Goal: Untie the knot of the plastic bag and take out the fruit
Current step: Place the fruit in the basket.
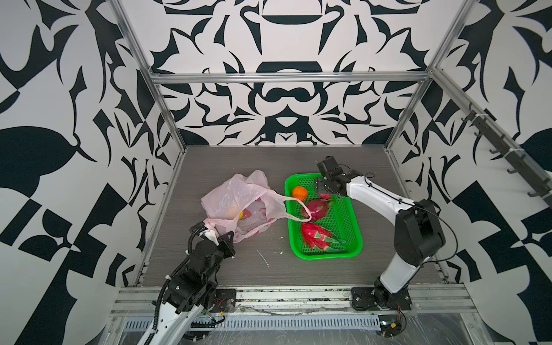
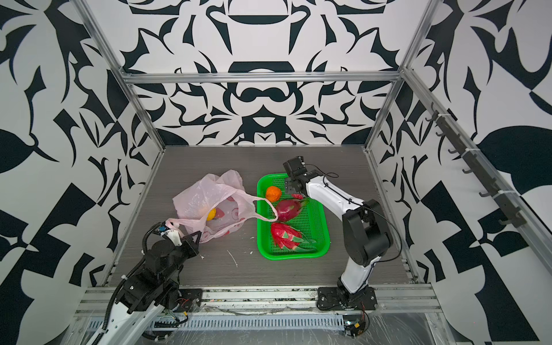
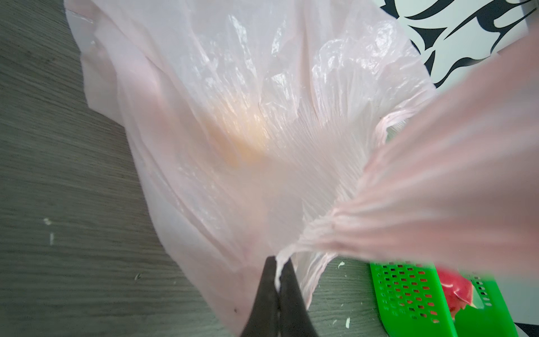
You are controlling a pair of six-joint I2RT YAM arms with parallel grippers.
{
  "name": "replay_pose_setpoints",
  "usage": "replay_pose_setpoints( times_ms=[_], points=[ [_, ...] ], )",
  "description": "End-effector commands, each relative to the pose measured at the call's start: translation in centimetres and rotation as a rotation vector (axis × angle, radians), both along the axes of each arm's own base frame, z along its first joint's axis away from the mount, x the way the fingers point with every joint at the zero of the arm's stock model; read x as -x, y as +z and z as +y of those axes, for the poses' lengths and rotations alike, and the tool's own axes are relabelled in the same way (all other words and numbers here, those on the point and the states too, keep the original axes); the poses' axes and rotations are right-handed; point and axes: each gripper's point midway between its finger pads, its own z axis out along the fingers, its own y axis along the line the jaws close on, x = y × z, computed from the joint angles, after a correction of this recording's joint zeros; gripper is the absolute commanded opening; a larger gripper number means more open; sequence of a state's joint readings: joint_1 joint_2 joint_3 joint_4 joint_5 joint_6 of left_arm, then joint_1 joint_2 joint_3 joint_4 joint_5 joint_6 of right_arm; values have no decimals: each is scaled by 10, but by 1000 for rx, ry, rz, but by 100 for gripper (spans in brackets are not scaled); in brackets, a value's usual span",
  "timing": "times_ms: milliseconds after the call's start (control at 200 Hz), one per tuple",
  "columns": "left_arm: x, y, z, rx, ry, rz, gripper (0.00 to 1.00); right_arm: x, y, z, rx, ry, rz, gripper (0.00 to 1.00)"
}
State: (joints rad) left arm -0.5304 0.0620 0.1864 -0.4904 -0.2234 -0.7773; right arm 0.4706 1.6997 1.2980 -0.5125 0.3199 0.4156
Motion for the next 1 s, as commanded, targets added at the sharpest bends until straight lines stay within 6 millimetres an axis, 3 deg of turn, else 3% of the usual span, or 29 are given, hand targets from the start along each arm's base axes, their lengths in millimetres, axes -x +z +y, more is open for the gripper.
replay_pose_setpoints(
  times_ms=[0, 95, 180, 355, 475, 605, 710, 995],
  points=[
    [-2, -1, -1, -6, -1, -7, 0, 9, 8, -13, 30, -22, -7, 82],
    [-2, 0, 0, -6, 3, -7, 0, 16, 20, -7, -8, -4, -35, 74],
    [-2, 2, 3, -5, 21, -8, 0, 29, 46, 14, -42, 76, -93, 69],
    [-5, 7, 10, -2, 66, -20, 0, 85, 109, 93, -106, 331, -243, 60],
    [-7, 7, 11, -4, 78, -21, 0, 125, 135, 149, -181, 493, -308, 56],
    [-8, 3, 11, -4, 84, -1, 0, 156, 131, 213, -249, 646, -298, 54],
    [-8, 4, 10, 4, 84, 3, 0, 162, 111, 252, -322, 678, -258, 52],
    [-8, 9, 12, 14, 100, -15, 0, 151, 40, 316, -385, 686, -122, 49]
  ],
)
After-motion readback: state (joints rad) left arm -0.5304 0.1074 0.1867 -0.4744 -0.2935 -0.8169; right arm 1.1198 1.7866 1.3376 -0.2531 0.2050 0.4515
